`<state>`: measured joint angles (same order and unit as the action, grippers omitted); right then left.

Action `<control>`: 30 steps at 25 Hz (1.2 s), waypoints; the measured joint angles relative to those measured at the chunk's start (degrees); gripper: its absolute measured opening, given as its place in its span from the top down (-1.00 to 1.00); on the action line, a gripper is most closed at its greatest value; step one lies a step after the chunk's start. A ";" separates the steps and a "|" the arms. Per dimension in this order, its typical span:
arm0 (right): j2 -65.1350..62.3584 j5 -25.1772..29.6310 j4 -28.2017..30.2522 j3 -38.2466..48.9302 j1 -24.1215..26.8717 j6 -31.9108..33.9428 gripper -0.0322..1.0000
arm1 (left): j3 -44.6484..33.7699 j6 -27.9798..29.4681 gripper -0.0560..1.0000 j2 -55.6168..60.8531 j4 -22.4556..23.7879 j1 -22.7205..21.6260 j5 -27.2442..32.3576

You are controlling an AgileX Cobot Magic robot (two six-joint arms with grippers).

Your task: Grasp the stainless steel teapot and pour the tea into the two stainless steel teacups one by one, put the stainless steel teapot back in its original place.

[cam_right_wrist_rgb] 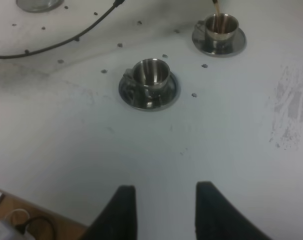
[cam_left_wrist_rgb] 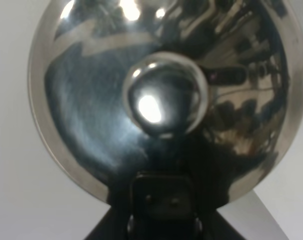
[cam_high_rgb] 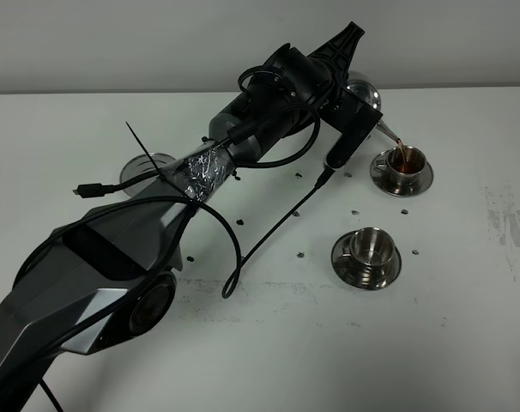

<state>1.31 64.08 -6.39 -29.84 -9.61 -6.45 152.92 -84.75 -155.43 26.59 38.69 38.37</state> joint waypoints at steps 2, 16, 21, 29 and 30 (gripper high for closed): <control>0.00 0.00 0.00 0.00 0.00 0.00 0.35 | 0.00 0.00 0.53 0.00 0.26 0.00 -0.02; 0.00 0.00 0.00 0.00 0.00 0.00 0.35 | 0.00 0.00 0.53 0.00 2.17 0.37 -1.17; 0.00 0.00 0.00 0.00 0.00 0.00 0.35 | 0.00 0.00 0.53 0.00 2.35 0.37 -1.91; 0.00 0.00 0.00 0.00 0.00 0.00 0.35 | 0.00 -0.07 0.53 0.00 3.80 0.47 -2.34; 0.00 0.00 0.00 0.00 0.00 0.00 0.35 | 0.00 -0.07 0.53 0.00 3.82 0.53 -2.36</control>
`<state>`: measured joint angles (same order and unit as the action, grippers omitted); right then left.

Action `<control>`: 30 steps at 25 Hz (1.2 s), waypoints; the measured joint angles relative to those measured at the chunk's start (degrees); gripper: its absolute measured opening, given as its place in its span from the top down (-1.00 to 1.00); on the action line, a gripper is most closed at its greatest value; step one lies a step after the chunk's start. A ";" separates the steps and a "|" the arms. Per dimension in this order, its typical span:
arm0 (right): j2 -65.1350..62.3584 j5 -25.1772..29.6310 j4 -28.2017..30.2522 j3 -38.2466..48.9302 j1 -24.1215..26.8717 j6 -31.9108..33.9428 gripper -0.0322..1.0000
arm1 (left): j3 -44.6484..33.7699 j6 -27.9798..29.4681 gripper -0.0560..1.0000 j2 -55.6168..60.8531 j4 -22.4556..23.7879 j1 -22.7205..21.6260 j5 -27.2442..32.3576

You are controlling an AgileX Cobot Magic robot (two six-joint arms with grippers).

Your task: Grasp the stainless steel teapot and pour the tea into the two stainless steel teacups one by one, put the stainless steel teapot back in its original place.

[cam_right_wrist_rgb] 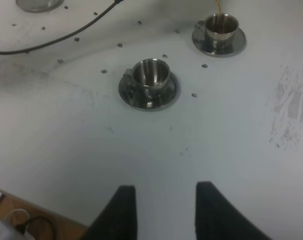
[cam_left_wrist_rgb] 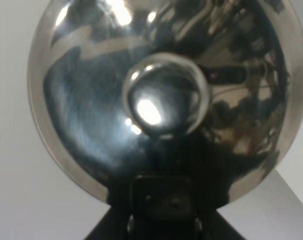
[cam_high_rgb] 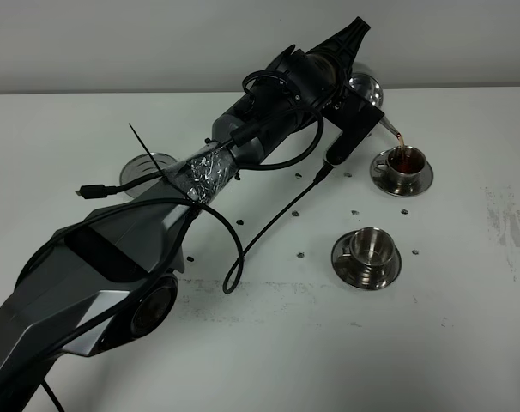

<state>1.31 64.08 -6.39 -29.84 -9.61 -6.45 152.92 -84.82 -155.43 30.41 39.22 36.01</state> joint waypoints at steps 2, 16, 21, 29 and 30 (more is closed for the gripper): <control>0.00 0.00 0.00 0.00 0.00 0.00 0.35 | 0.00 0.00 0.53 0.00 0.00 0.04 -0.12; 0.00 0.00 0.00 0.00 0.00 0.00 0.35 | 0.00 -0.11 0.53 0.00 1.38 0.41 -1.53; 0.00 0.00 0.00 0.00 0.00 0.00 0.35 | 0.00 -0.11 0.53 0.00 1.38 0.52 -1.84; 0.00 0.00 0.00 0.00 0.00 0.00 0.35 | 0.00 3.08 0.53 0.00 0.17 0.52 0.50; 0.00 0.00 0.00 0.00 0.00 0.00 0.35 | 0.00 3.71 0.53 0.00 -0.60 0.52 1.55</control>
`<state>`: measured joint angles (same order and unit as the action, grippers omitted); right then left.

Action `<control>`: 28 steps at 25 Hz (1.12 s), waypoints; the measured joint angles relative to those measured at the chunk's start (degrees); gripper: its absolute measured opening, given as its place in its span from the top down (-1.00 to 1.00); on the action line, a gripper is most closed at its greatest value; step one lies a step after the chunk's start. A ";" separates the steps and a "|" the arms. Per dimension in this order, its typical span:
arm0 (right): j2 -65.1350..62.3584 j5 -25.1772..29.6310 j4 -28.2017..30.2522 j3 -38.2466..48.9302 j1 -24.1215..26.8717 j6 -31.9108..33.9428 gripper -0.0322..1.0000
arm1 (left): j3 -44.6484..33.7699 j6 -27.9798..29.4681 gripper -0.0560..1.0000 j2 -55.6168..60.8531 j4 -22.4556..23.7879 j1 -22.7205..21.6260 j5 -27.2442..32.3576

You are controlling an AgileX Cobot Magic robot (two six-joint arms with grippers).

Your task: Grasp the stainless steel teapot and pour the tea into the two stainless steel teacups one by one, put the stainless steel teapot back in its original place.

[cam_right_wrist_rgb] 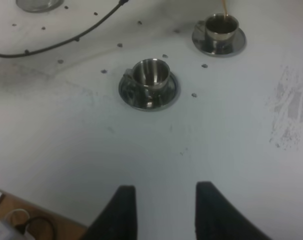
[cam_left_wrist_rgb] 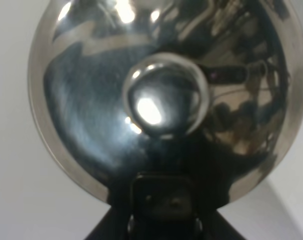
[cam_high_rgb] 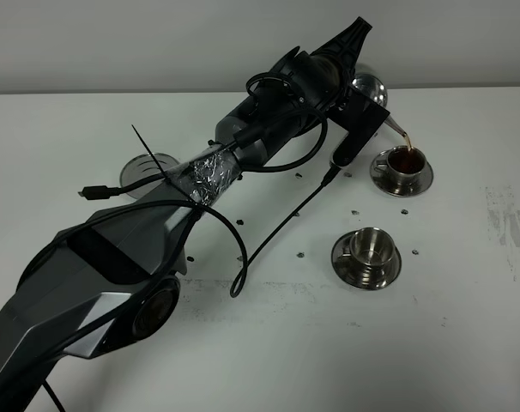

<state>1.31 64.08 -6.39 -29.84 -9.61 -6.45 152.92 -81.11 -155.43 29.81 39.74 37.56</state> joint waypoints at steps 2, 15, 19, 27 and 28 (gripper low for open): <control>0.00 0.00 0.00 0.00 0.00 0.00 0.35 | 0.00 0.78 0.53 0.00 -1.18 -0.05 2.05; 0.00 0.00 0.00 0.00 0.00 0.00 0.35 | 0.00 17.70 0.53 0.25 -9.53 -2.00 7.34; 0.00 0.00 0.00 0.00 0.00 0.00 0.35 | 0.00 24.13 0.53 2.03 -14.24 -2.60 12.16; 0.00 0.00 0.00 0.00 0.00 0.00 0.35 | 0.10 41.70 0.53 6.61 -19.26 -4.56 22.71; 0.00 0.00 0.00 0.00 0.00 0.00 0.35 | 0.10 43.41 0.53 6.74 -19.74 -4.74 23.85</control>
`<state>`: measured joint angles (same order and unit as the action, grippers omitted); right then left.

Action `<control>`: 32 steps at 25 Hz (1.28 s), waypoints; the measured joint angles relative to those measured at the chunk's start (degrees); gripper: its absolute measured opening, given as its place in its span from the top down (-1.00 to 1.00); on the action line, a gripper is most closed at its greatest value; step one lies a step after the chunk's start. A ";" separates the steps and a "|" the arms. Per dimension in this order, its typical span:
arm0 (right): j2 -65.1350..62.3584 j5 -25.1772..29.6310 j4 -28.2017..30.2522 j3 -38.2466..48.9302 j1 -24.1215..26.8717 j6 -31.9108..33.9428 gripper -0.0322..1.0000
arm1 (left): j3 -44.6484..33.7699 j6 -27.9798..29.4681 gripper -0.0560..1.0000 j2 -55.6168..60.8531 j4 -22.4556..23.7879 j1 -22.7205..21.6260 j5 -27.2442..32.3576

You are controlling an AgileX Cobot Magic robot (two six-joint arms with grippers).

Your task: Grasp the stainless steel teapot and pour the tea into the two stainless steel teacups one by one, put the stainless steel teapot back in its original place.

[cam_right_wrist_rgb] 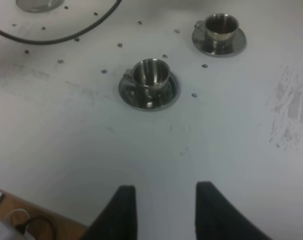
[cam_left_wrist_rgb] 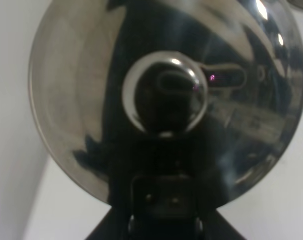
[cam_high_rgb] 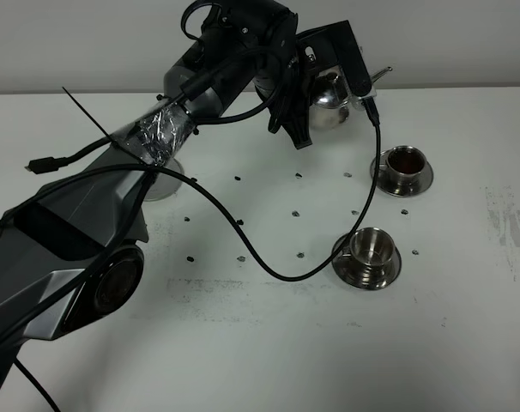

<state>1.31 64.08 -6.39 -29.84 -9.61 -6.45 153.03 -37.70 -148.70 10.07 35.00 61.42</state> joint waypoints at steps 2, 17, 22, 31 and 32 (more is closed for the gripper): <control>0.00 0.00 0.00 0.00 0.00 0.00 0.35 | 0.00 2.48 0.53 0.05 -0.83 -0.08 1.67; 0.00 0.00 0.00 0.00 0.00 0.00 0.35 | -5.68 11.38 0.53 -0.82 -5.85 -0.39 0.83; 0.00 0.00 0.00 0.00 0.00 0.00 0.35 | -9.44 11.55 0.53 -1.54 -6.59 -0.66 -2.03; 0.00 0.00 0.00 0.00 0.00 0.00 0.35 | -10.48 10.31 0.53 -1.11 -8.30 -1.20 -2.04; 0.00 0.00 0.00 0.00 0.00 0.00 0.35 | -10.54 9.61 0.53 -0.59 -9.00 -1.32 -1.50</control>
<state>1.31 64.08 -6.39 -29.84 -9.61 -6.45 142.48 -28.10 -149.29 1.07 33.68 59.91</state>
